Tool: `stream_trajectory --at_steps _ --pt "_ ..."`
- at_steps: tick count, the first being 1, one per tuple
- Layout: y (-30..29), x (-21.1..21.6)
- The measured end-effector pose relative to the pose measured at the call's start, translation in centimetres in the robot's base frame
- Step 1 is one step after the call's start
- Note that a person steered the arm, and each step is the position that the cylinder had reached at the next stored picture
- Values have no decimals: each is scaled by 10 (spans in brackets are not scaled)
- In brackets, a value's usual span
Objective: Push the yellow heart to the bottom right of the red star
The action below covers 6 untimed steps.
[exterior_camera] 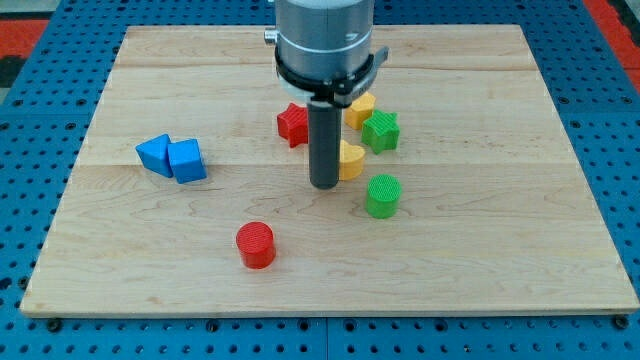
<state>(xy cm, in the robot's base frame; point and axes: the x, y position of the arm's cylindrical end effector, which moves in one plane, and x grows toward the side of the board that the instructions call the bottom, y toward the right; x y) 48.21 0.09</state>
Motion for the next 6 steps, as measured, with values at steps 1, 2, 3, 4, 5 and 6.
stream_trajectory --at_steps 1,2,3,4,5,6 --pt "24 30" --pt "41 11" --pt "42 -4" --pt "38 -10" --pt "20 -34" --pt "20 -59"
